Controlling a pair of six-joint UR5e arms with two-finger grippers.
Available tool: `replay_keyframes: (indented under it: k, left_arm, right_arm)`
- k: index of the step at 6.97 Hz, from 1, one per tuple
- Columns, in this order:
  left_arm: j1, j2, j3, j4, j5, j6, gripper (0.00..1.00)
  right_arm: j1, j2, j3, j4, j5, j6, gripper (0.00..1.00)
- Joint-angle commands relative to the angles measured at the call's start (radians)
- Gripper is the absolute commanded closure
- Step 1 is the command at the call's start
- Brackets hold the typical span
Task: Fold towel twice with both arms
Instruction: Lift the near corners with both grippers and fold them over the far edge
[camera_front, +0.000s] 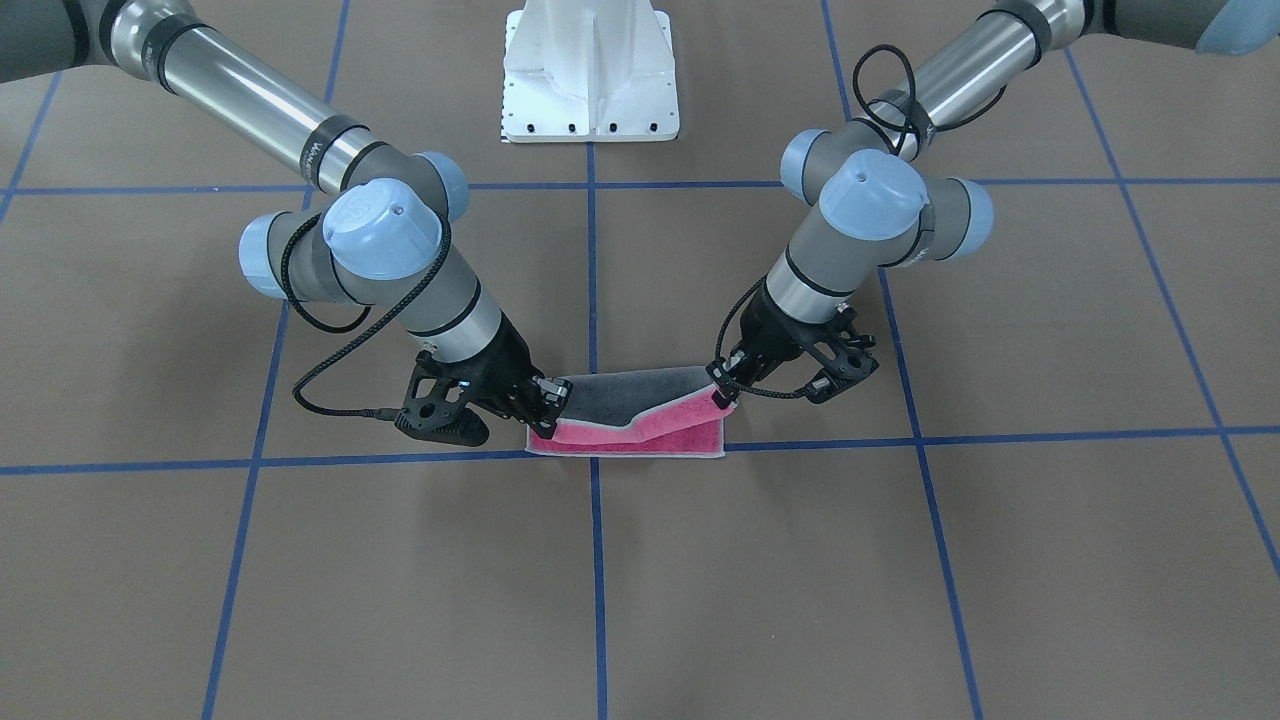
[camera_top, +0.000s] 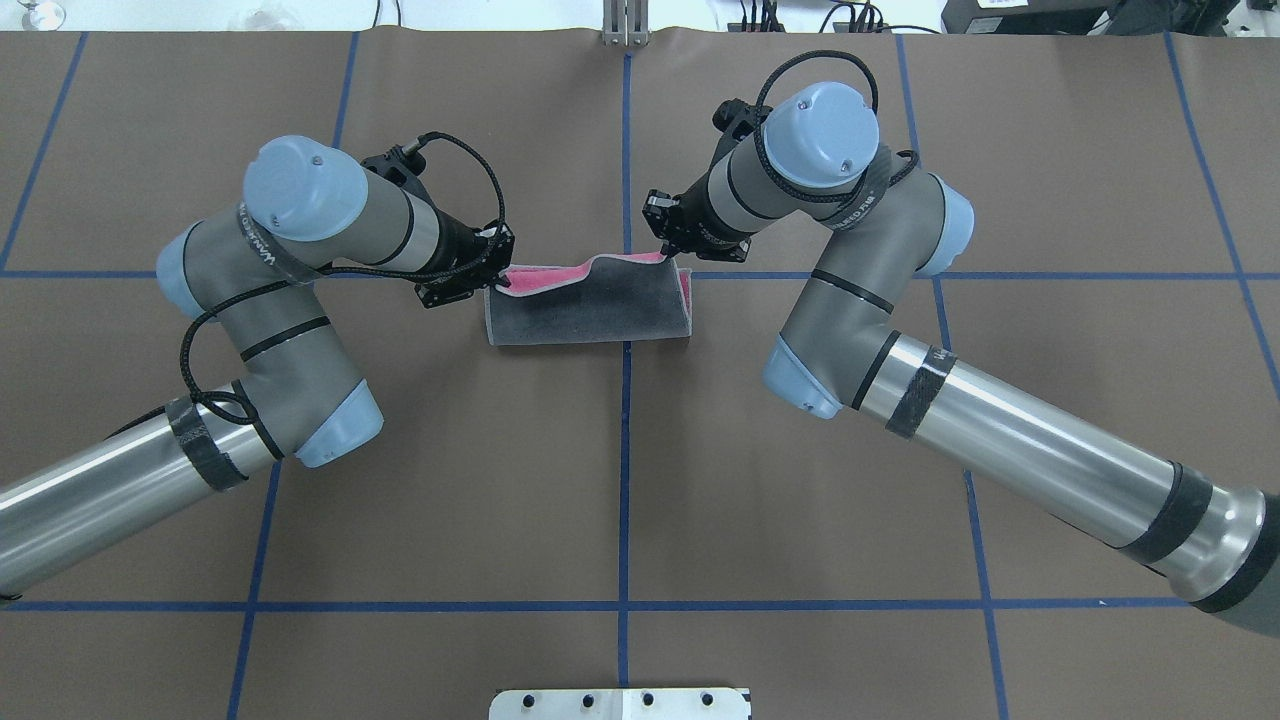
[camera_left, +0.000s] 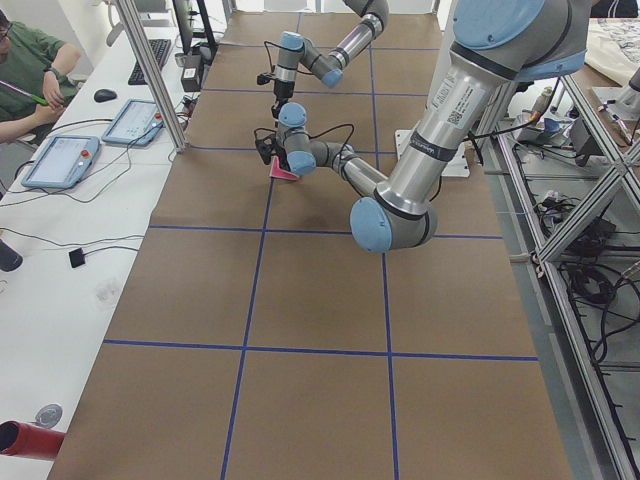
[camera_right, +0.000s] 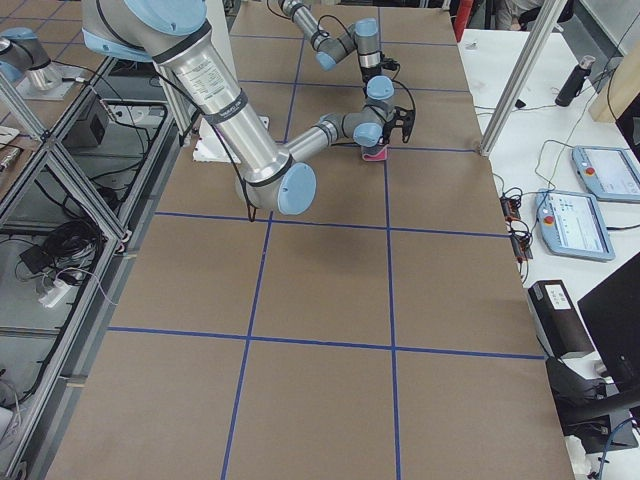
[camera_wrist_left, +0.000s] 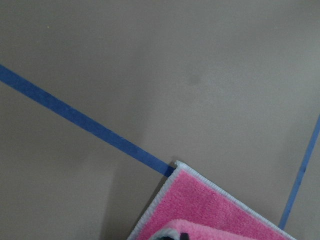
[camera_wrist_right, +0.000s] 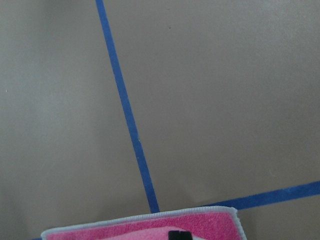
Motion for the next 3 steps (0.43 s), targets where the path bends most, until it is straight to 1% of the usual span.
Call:
replay_keyframes:
  k: [1, 2, 3]
  left_arm:
    - [0.000, -0.024, 0.022, -0.001, -0.002, -0.004, 1.00]
    - [-0.001, -0.024, 0.018, -0.001, -0.008, -0.003, 1.00]
    - [-0.001, -0.024, 0.013, -0.001, -0.064, -0.003, 1.00]
  right_arm:
    - [0.003, -0.008, 0.028, -0.001, 0.014, 0.008, 1.00]
    - [0.003, -0.018, 0.061, -0.002, 0.071, 0.028, 1.00]
    - [0.003, -0.059, 0.136, -0.003, 0.101, 0.058, 1.00]
